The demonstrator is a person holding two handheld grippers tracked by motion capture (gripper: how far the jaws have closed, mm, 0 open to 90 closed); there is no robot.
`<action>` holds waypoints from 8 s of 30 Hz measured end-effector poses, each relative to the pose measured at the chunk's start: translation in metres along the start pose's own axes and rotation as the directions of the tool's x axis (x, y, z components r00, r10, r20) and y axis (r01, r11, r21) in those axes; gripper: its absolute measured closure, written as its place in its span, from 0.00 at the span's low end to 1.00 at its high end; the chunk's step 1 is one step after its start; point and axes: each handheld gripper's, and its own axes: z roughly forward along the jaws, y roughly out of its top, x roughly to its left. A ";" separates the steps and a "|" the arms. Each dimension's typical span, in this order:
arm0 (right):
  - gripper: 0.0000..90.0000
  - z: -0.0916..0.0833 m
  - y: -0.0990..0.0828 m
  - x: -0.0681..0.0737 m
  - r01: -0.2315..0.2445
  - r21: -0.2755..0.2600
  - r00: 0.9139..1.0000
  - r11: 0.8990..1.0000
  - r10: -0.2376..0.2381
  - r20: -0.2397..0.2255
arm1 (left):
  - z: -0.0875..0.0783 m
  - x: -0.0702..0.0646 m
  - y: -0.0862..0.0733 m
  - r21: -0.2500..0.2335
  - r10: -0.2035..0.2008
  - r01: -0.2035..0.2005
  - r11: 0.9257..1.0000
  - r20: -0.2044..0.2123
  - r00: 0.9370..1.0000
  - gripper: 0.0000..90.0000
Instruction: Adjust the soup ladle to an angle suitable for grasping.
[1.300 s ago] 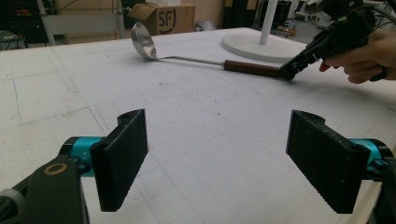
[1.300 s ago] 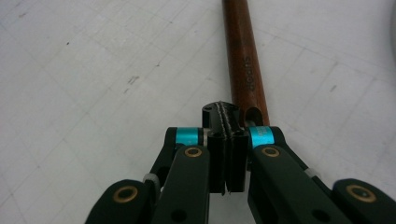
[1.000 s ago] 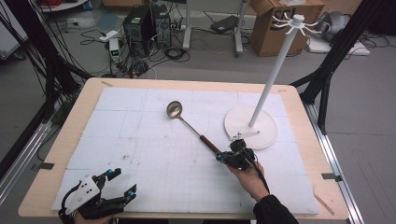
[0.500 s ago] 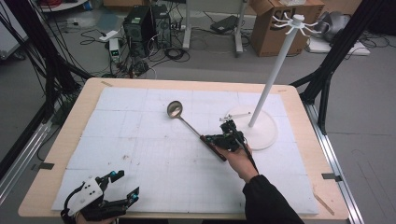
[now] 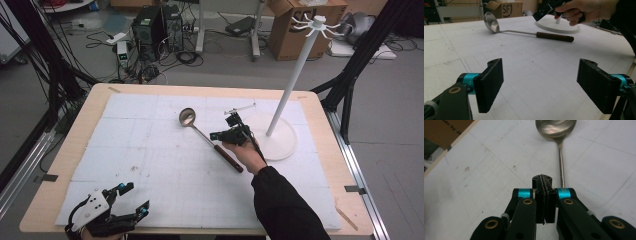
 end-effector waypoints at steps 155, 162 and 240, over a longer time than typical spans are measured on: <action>1.00 -0.007 -0.099 0.038 0.149 0.225 0.982 0.963 -0.118 -0.144 | -0.005 -0.011 0.006 -0.035 0.024 -0.023 0.999 0.029 0.999 0.25; 1.00 -0.009 -0.096 0.028 0.115 0.208 0.988 0.971 -0.091 -0.121 | -0.007 -0.009 0.005 -0.040 0.016 -0.015 0.999 0.020 1.000 0.25; 1.00 -0.001 -0.064 -0.006 -0.058 0.058 0.987 0.997 0.048 0.151 | -0.008 -0.010 0.006 -0.047 0.018 -0.017 0.999 0.016 1.000 0.25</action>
